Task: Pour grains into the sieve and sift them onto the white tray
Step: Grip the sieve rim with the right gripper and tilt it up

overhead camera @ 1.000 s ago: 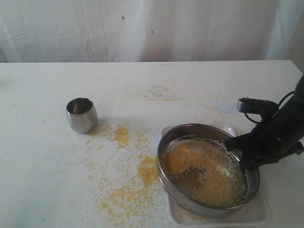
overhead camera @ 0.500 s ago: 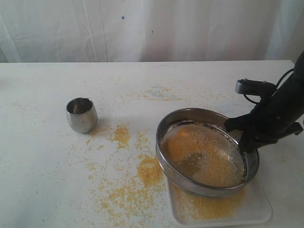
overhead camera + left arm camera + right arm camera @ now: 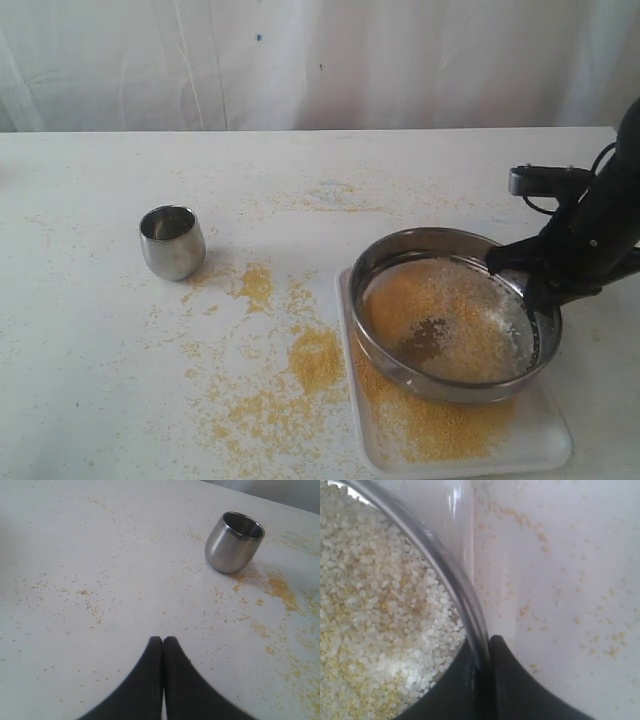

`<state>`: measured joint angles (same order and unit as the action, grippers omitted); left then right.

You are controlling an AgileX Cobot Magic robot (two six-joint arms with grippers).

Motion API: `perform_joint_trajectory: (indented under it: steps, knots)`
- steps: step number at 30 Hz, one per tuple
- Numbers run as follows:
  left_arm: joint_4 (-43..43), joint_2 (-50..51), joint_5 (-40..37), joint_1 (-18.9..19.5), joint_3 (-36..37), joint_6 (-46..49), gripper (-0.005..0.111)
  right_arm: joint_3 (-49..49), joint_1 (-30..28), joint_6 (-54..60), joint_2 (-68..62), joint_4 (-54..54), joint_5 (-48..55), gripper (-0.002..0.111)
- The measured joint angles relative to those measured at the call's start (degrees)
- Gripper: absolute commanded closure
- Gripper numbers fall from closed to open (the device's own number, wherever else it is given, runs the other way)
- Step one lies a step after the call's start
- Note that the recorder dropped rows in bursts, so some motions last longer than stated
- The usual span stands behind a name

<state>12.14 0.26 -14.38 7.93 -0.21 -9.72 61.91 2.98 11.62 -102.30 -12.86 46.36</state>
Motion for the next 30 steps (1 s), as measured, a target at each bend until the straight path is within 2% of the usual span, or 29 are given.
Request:
perform_joint_trajectory:
  steps: [7,12,15,20,23,30]
  knots:
    - [0.0,0.0,0.0,0.0,0.0,0.0,0.107,0.4,0.0,-1.1,0.0,-1.9,-5.1,0.108]
    - [0.0,0.0,0.0,0.0,0.0,0.0,0.107,-0.3,0.0,-0.2,0.0,-2.9,-0.5,0.108]
    - [0.0,0.0,0.0,0.0,0.0,0.0,0.107,-0.5,0.2,0.8,-0.1,-2.7,-3.1,0.108]
    - [0.0,0.0,0.0,0.0,0.0,0.0,0.107,-0.4,0.0,0.9,-0.1,-3.4,0.9,0.108]
    - [0.0,0.0,0.0,0.0,0.0,0.0,0.107,-0.5,0.1,1.3,-0.1,-3.7,-2.3,0.108]
    - [0.0,0.0,0.0,0.0,0.0,0.0,0.107,-0.3,0.0,1.9,0.1,-3.5,-0.8,0.108]
